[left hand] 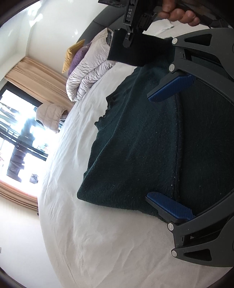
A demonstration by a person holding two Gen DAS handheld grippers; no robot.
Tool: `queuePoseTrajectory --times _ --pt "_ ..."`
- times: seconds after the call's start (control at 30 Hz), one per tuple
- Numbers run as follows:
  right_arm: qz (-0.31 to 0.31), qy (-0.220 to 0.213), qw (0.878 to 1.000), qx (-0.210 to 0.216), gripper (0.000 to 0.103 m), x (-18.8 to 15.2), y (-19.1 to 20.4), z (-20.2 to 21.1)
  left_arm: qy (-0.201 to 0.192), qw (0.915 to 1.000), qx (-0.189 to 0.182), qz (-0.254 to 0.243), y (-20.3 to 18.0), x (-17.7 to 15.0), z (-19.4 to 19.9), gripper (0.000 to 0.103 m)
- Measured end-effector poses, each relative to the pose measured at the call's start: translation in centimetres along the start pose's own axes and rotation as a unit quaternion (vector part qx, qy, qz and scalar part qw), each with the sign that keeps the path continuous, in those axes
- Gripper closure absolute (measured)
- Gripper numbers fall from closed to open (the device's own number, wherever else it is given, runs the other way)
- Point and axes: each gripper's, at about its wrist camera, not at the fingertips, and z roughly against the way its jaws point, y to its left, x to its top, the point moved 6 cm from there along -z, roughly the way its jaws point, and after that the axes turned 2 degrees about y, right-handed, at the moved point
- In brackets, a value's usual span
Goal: Fold small clothes
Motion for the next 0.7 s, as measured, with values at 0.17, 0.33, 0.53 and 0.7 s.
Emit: queuePoseTrajectory --times 0.17,0.33,0.53,0.7 --pt "0.071 -0.010 0.997 -0.018 0.090 0.4 4.8 0.4 0.000 0.9977 -0.039 0.055 0.9 0.9 2.2 0.001" --pt "0.131 0.010 0.991 0.003 0.090 -2.0 10.6 -1.5 -0.033 0.9939 -0.027 0.101 3.2 1.1 6.4 0.001" --pt "0.153 0.035 0.987 0.017 0.086 -4.7 13.9 -4.3 -0.051 0.9891 -0.026 0.135 6.3 -0.6 7.2 0.001" --pt "0.146 0.059 0.987 0.025 0.081 -5.8 14.6 -6.4 -0.079 0.9845 -0.035 0.152 7.4 -0.5 8.1 0.001"
